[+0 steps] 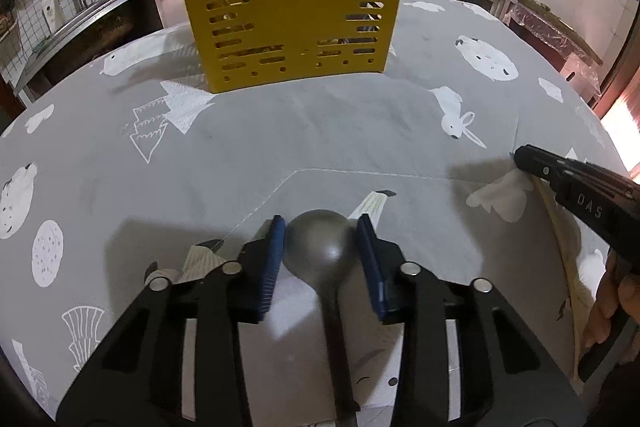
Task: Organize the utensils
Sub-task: 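Close the left tool on the grey spoon handle while the right tool grasps the chopstick, then lift the grey spoon and chopstick with both tools above the yellow holder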
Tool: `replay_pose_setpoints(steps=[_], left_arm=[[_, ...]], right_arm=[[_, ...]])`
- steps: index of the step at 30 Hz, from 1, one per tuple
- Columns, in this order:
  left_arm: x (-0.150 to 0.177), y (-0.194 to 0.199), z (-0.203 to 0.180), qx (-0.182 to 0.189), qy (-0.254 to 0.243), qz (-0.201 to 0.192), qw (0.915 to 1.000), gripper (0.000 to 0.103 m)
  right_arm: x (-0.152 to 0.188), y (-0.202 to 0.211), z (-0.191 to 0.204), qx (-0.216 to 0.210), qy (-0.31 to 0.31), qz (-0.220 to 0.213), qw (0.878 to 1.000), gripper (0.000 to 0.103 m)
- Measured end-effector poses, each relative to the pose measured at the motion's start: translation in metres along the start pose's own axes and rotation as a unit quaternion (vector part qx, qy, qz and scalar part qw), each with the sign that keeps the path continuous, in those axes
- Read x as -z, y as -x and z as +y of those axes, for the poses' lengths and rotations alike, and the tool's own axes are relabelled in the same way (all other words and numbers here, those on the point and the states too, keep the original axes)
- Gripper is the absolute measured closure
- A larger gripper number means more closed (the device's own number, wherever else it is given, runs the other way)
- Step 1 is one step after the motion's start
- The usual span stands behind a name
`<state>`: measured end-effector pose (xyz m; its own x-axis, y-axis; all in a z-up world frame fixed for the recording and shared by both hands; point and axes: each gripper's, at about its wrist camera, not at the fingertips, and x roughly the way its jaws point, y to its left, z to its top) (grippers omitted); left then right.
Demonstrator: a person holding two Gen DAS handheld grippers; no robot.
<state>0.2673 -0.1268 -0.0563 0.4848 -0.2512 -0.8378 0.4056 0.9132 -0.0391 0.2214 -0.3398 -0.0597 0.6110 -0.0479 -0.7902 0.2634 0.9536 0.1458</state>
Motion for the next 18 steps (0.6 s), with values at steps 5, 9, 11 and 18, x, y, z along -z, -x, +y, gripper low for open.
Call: replay_pose_setpoints(steps=[5, 9, 11, 18], left_arm=[[0.000, 0.003, 0.008, 0.009, 0.018, -0.005, 0.9998, 0.068], [-0.001, 0.011, 0.016, 0.005, 0.032, -0.018, 0.9993, 0.068], [-0.002, 0.020, 0.020, 0.008, 0.040, -0.031, 0.9987, 0.068], [-0.002, 0.059, 0.028, -0.016, 0.036, -0.095, 0.9947, 0.068]], right_arm=[[-0.002, 0.009, 0.005, -0.002, 0.007, -0.010, 1.000, 0.098], [-0.006, 0.022, 0.008, -0.008, 0.006, -0.025, 1.000, 0.098], [-0.009, 0.028, 0.010, -0.011, 0.006, -0.034, 0.999, 0.098], [-0.018, 0.054, 0.028, -0.020, 0.024, -0.080, 0.996, 0.098]])
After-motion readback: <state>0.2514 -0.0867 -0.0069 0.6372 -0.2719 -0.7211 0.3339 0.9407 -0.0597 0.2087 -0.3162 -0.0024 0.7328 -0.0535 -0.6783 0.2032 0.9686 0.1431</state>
